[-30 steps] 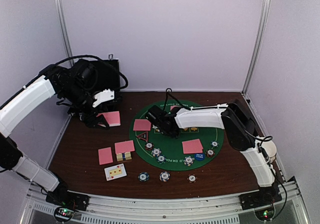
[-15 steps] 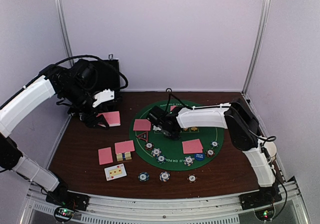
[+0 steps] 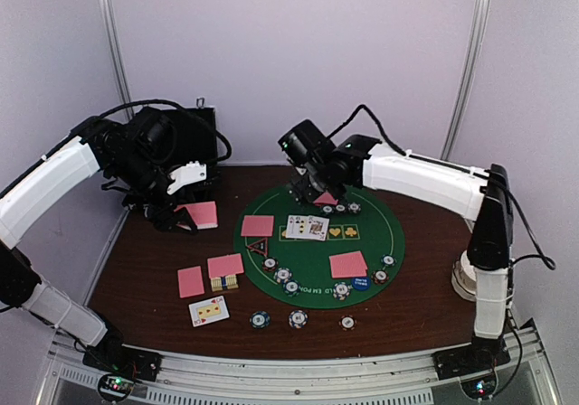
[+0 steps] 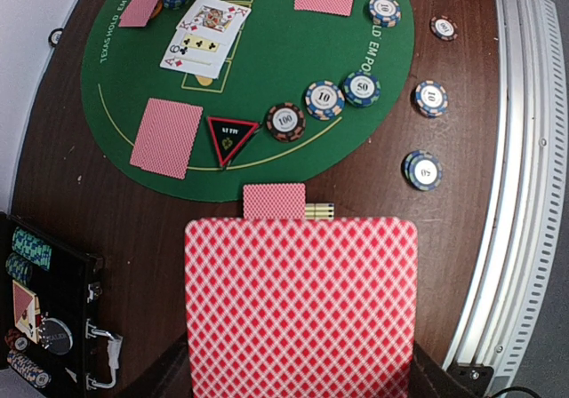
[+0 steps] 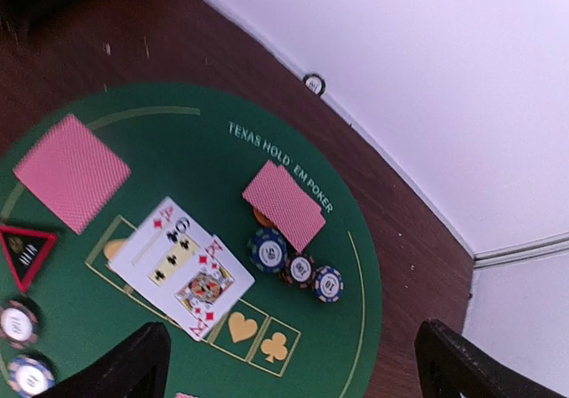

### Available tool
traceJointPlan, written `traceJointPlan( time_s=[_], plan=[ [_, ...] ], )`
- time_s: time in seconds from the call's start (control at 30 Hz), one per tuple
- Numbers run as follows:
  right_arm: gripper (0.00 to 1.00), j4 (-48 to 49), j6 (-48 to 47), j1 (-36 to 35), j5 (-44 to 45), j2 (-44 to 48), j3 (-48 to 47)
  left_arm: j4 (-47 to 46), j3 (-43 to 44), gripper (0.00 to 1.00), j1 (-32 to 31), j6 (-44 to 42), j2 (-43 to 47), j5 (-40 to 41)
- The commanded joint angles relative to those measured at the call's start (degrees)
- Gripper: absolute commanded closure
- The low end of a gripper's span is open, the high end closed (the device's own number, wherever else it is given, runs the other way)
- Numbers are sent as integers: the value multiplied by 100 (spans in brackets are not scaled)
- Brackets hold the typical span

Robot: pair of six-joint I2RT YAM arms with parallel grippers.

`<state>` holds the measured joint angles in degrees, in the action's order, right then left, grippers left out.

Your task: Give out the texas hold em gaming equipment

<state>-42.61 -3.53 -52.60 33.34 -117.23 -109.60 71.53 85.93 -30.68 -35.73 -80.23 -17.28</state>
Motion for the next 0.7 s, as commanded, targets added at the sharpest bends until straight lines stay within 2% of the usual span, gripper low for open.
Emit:
traceJointPlan(
  time_s=[0.0, 0.17, 0.27, 0.37, 0.67],
  plan=[
    [1, -298, 1863, 158, -1670, 789, -137, -137, 91, 100, 35, -48, 134, -39],
    [1, 747, 3236, 269, -3904, 1486, 980, -174, 39, 100, 35, -54, 130, 3],
    [1, 1865, 4482, 440, -5626, 1658, 1746, -223, 20, 100, 36, -47, 128, -17],
    [1, 2922, 5579, 416, -6835, 1533, 2206, -253, 20, 100, 35, -40, 116, -38],
    [0, 4165, 6456, -49, -7550, 928, 2089, -264, 33, 100, 35, -36, 74, -90]
  ],
)
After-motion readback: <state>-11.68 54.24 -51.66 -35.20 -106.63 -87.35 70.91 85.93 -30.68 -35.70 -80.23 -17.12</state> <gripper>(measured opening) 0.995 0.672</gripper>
